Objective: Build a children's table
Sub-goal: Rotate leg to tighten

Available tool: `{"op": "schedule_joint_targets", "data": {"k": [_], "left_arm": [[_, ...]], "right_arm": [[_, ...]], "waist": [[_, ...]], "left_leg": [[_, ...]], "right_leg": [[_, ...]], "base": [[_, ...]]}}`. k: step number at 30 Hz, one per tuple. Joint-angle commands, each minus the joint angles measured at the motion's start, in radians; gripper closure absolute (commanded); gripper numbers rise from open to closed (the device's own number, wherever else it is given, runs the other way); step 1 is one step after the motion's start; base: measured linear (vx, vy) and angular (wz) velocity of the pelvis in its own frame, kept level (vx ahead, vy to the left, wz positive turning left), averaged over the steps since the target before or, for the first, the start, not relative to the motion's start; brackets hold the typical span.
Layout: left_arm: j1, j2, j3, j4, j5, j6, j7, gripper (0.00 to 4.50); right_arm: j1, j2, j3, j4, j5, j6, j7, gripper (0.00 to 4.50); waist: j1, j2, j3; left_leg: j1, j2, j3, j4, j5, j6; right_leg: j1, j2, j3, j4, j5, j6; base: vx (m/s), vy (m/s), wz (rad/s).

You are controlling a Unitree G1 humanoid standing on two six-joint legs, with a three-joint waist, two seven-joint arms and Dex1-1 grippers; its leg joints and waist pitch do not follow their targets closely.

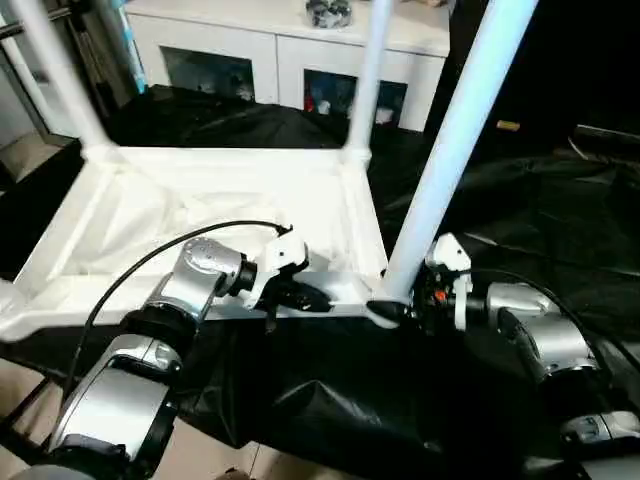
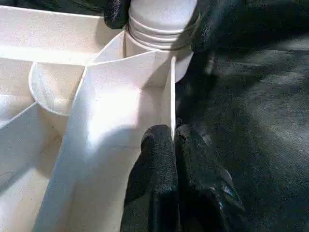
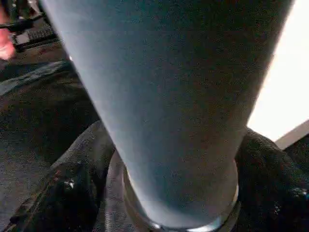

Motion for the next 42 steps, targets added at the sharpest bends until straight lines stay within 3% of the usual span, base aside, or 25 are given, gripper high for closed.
{"op": "schedule_joint_targets", "data": {"k": [1,3,5,10,15,17,20,23,27,29,30,32,36,39,42], "left_arm": [[-0.004,-0.019,-0.012,-0.042,-0.035,-0.022,-0.028,4.50],[-0.003,-0.019,-0.011,-0.043,-0.035,-0.023,-0.030,4.50],[-0.002,-0.019,-0.011,-0.043,-0.035,-0.024,-0.029,4.50],[-0.002,-0.033,0.002,-0.037,-0.031,-0.025,0.005,4.50],[-0.022,-0.068,0.022,-0.008,-0.016,-0.010,0.138,4.50],[-0.029,-0.086,0.028,-0.002,-0.013,-0.003,0.184,4.50],[-0.040,-0.117,0.033,0.006,-0.001,0.011,0.268,4.50],[-0.049,-0.149,0.037,0.008,0.004,0.031,0.332,4.50],[-0.052,-0.218,0.033,0.000,0.012,0.055,0.436,4.50],[-0.047,-0.231,0.032,-0.008,0.009,0.059,0.441,4.50],[-0.041,-0.239,0.031,-0.017,0.007,0.064,0.445,4.50],[-0.039,-0.241,0.030,-0.020,0.009,0.065,0.448,4.50],[-0.027,-0.227,0.025,-0.031,0.006,0.056,0.415,4.50],[-0.015,-0.189,0.022,-0.041,-0.006,0.028,0.327,4.50],[-0.004,-0.158,0.023,-0.049,-0.023,0.003,0.248,4.50]], "right_arm": [[0.026,0.013,0.054,-0.013,0.007,0.033,0.040,1.17],[0.029,0.012,0.052,-0.019,0.011,0.038,0.042,1.17],[0.031,0.014,0.050,-0.027,0.020,0.047,0.043,1.56],[0.043,0.027,0.041,-0.049,0.029,0.069,0.037,1.79],[0.020,0.085,-0.001,0.014,0.013,0.049,-0.117,1.81],[0.002,0.112,-0.016,0.059,-0.010,0.040,-0.216,1.81],[-0.021,0.157,-0.036,0.117,-0.035,0.033,-0.344,1.82],[-0.045,0.201,-0.061,0.167,-0.048,0.038,-0.463,1.82],[-0.089,0.284,-0.071,0.256,-0.086,-0.001,-0.643,1.82],[-0.093,0.297,-0.064,0.266,-0.090,-0.021,-0.648,1.82],[-0.096,0.306,-0.066,0.271,-0.085,-0.026,-0.638,1.26],[-0.098,0.309,-0.069,0.273,-0.081,-0.026,-0.631,1.26],[-0.096,0.292,-0.066,0.250,-0.070,-0.020,-0.575,0.80],[-0.081,0.238,-0.041,0.209,-0.057,-0.047,-0.439,0.80],[-0.059,0.185,-0.012,0.160,-0.054,-0.063,-0.332,0.80]], "waist": [[0.001,0.003,-0.057],[0.002,0.002,-0.059],[0.004,0.001,-0.061],[0.009,0.000,-0.061],[0.008,-0.003,-0.055],[0.002,-0.003,-0.052],[-0.012,-0.005,-0.050],[-0.022,-0.005,-0.051],[-0.030,-0.002,-0.051],[-0.032,-0.004,-0.051],[-0.032,-0.002,-0.052],[-0.032,-0.002,-0.053],[-0.031,-0.005,-0.052],[-0.031,-0.005,-0.053],[-0.026,-0.007,-0.057]], "left_leg": [[0.018,0.012,0.000,-0.062,-0.238,0.044],[0.019,0.012,0.000,-0.061,-0.230,0.039],[0.018,0.011,0.000,-0.060,-0.217,0.043],[0.017,0.011,0.001,-0.058,-0.193,0.054],[0.020,0.011,0.001,-0.063,-0.251,0.027],[0.023,0.009,-0.004,-0.068,-0.295,-0.001],[0.024,0.007,-0.008,-0.071,-0.326,-0.017],[0.021,0.005,-0.009,-0.071,-0.326,-0.011],[0.020,0.006,-0.009,-0.072,-0.310,-0.022],[0.019,0.003,-0.008,-0.071,-0.313,-0.010],[0.019,0.003,-0.007,-0.069,-0.315,-0.006],[0.016,0.003,-0.008,-0.070,-0.307,0.007],[0.016,0.004,-0.008,-0.071,-0.312,0.011],[0.015,0.004,-0.009,-0.071,-0.318,0.018],[0.009,0.004,-0.006,-0.066,-0.246,0.049]], "right_leg": [[0.047,-0.036,0.023,-0.059,-0.109,-0.273],[0.048,-0.036,0.023,-0.057,-0.097,-0.273],[0.049,-0.035,0.023,-0.054,-0.069,-0.277],[0.049,-0.036,0.022,-0.051,-0.038,-0.278],[0.042,-0.039,0.024,-0.064,-0.164,-0.252],[0.036,-0.042,0.025,-0.074,-0.278,-0.220],[0.032,-0.042,0.025,-0.085,-0.346,-0.187],[0.031,-0.040,0.026,-0.087,-0.359,-0.175],[0.028,-0.040,0.026,-0.083,-0.324,-0.186],[0.030,-0.037,0.026,-0.086,-0.311,-0.184],[0.030,-0.037,0.026,-0.085,-0.307,-0.184],[0.033,-0.037,0.026,-0.084,-0.295,-0.183],[0.033,-0.037,0.026,-0.084,-0.301,-0.184],[0.035,-0.037,0.025,-0.087,-0.308,-0.179],[0.044,-0.037,0.026,-0.074,-0.181,-0.207]], "base": [[0.000,0.000,0.00],[0.000,0.000,0.00],[0.000,0.000,0.00],[0.000,0.000,0.00],[0.000,0.000,0.00],[0.000,0.000,0.00],[0.000,0.000,0.00],[0.000,0.000,0.00],[0.000,0.000,0.00],[0.000,0.000,0.00],[0.000,0.000,0.00],[0.000,0.000,0.00],[0.000,0.000,0.00],[0.000,0.000,0.00],[0.000,0.000,0.00]]}}
